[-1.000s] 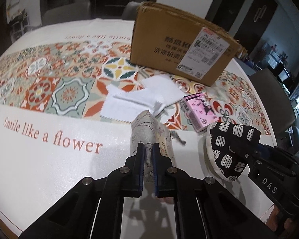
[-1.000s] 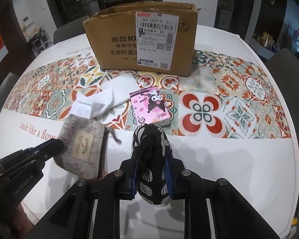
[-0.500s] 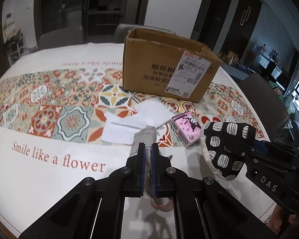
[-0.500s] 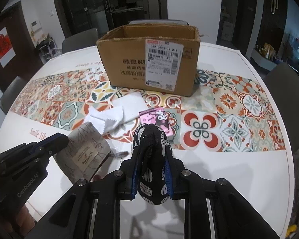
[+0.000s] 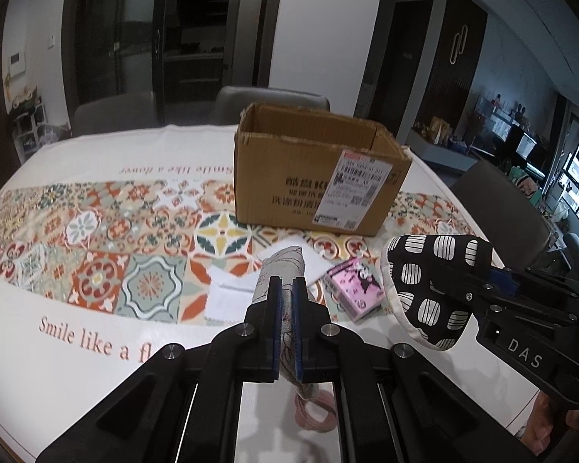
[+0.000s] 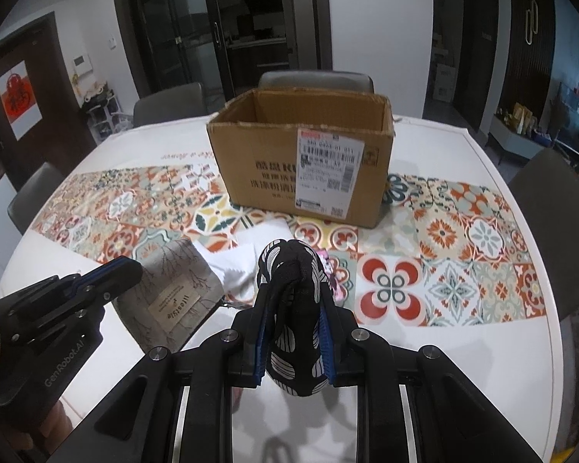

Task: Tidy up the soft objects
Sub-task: 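Lift both held items and carry them over the cardboard box, then open both tools to drop the pouch and patterned slipper into the box, then withdraw both tools from the box toward the pink tissue pack and white cloth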

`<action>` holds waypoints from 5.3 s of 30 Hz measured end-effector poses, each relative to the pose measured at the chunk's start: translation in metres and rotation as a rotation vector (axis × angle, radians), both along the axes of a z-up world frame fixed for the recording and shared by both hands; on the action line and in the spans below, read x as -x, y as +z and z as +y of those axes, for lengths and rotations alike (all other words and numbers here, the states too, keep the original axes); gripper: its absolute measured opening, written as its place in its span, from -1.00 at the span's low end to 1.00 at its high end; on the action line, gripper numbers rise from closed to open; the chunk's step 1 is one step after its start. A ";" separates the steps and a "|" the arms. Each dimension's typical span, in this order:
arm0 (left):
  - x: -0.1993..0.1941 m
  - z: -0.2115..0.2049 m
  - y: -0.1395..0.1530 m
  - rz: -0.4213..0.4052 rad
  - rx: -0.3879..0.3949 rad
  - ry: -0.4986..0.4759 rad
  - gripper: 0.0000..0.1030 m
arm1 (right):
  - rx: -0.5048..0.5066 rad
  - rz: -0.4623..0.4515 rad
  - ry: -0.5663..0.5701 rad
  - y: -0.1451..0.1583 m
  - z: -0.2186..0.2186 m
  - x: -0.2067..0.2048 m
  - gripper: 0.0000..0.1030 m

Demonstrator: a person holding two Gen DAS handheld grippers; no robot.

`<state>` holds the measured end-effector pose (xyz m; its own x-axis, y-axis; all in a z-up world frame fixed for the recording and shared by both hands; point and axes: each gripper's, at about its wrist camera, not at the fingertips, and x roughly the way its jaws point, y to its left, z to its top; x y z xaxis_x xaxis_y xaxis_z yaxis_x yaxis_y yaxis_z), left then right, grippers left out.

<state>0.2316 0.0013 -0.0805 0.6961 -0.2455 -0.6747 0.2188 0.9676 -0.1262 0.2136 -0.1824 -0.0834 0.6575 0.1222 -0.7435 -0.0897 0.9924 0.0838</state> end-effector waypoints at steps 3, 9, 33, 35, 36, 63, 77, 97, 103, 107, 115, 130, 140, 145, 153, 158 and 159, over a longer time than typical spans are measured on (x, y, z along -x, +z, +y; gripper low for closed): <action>-0.002 0.000 0.009 -0.031 -0.002 -0.005 -0.87 | -0.004 -0.024 0.002 0.008 0.000 -0.001 -0.55; -0.010 -0.001 0.028 -0.098 -0.002 -0.012 -0.87 | -0.004 -0.080 0.001 0.025 0.000 -0.006 -0.55; -0.052 -0.006 0.095 -0.357 -0.011 -0.040 -0.88 | 0.003 -0.299 -0.025 0.088 -0.007 -0.043 -0.54; -0.056 -0.007 0.099 -0.366 -0.008 -0.043 -0.88 | 0.005 -0.311 -0.028 0.091 -0.008 -0.045 -0.54; -0.059 -0.008 0.101 -0.373 -0.008 -0.044 -0.88 | 0.005 -0.315 -0.029 0.092 -0.008 -0.047 -0.54; -0.141 -0.025 0.097 -0.367 -0.059 -0.066 -0.96 | -0.005 -0.346 -0.022 0.105 -0.015 -0.125 -0.54; -0.182 -0.025 0.071 -0.245 -0.089 -0.044 -0.96 | -0.029 -0.266 0.008 0.074 -0.021 -0.183 -0.54; -0.181 -0.020 0.058 -0.204 -0.131 -0.015 -0.32 | 0.015 -0.210 0.024 0.054 -0.012 -0.201 -0.04; -0.164 -0.012 0.054 -0.207 -0.157 -0.007 -0.07 | 0.078 -0.241 0.012 0.064 -0.003 -0.177 0.13; -0.150 -0.006 0.052 -0.198 -0.164 0.005 0.05 | 0.109 -0.266 -0.006 0.069 0.001 -0.161 0.18; -0.119 0.000 0.050 -0.205 -0.191 0.019 0.14 | 0.117 -0.252 -0.034 0.065 0.005 -0.127 0.28; -0.068 -0.006 0.021 -0.142 -0.195 -0.015 0.14 | 0.091 -0.162 -0.060 0.038 -0.001 -0.081 0.28; -0.045 -0.012 0.001 -0.099 -0.208 -0.039 0.14 | 0.073 -0.075 -0.048 0.012 -0.006 -0.064 0.28; -0.037 -0.017 -0.013 -0.066 -0.212 -0.055 0.14 | 0.070 -0.020 -0.027 -0.005 -0.004 -0.058 0.28; -0.028 -0.023 -0.042 0.005 -0.223 -0.091 0.14 | 0.062 0.083 0.004 -0.036 -0.006 -0.052 0.28; -0.028 -0.027 -0.056 0.023 -0.236 -0.105 0.14 | 0.058 0.146 0.019 -0.055 -0.007 -0.054 0.28; -0.029 -0.028 -0.059 0.025 -0.243 -0.112 0.14 | 0.053 0.158 0.021 -0.059 -0.008 -0.055 0.28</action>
